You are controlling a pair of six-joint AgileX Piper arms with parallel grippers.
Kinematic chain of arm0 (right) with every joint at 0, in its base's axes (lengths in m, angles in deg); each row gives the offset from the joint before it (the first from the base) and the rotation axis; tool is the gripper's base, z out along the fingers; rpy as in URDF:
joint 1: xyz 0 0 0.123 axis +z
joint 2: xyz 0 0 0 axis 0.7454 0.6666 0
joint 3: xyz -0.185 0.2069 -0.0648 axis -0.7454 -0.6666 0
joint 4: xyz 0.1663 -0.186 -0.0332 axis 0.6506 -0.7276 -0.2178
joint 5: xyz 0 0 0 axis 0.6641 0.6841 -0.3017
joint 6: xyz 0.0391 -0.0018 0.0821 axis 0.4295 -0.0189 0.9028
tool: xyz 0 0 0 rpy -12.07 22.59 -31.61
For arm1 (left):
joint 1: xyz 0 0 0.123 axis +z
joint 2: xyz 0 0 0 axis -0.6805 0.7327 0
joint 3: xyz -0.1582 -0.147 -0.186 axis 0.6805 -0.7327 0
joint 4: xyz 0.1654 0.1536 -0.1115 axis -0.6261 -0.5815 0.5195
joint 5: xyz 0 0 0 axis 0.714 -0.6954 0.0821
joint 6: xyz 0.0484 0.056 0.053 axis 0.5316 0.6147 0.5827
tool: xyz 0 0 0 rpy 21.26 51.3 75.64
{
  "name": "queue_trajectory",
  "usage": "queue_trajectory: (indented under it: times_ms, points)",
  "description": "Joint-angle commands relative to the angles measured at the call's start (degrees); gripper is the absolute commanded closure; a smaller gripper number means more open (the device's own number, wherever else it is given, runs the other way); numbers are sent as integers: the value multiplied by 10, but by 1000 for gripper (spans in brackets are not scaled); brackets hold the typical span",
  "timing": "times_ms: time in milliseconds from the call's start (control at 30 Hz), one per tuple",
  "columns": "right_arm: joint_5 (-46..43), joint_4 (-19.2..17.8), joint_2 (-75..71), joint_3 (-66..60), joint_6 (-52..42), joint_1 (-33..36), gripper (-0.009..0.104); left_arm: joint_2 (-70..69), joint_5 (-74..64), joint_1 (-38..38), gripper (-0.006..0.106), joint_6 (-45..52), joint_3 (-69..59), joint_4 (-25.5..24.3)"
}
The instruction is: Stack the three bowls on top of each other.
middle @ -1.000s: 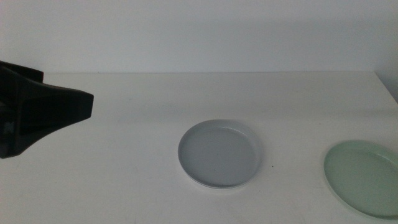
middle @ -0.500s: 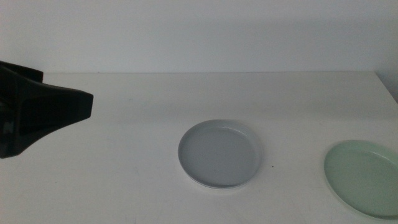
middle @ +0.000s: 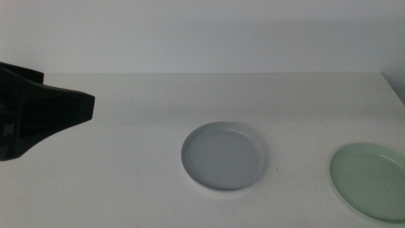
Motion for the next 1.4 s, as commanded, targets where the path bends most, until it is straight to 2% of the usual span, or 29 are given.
queue_trajectory:
  times_ms: [0, 133, 400, 500, 1000, 1200, 1367]
  points:
    - [-16, -20, 18, 20, -8, -7, 45, -2, 36, 0, 10, -3, 14, 19]
    - [-26, -32, 72, 16, -19, -9, 45, -2, 36, 0, 10, -3, 14, 19]
    - [-111, -32, 154, 5, -31, -9, 47, -2, 36, 0, 10, -3, 14, 19]
    - [-117, -41, 179, 5, -31, -9, 47, -2, 36, 0, 10, -3, 14, 19]
    - [-138, -32, 258, 5, -31, -9, 49, -2, 36, 0, 10, -3, 14, 19]
    - [-134, -32, 272, 5, -31, -9, 65, -2, 36, 0, 10, -3, 14, 19]
    - [-116, -47, 270, 5, -31, -9, 95, -2, 36, 0, 10, -3, 14, 19]
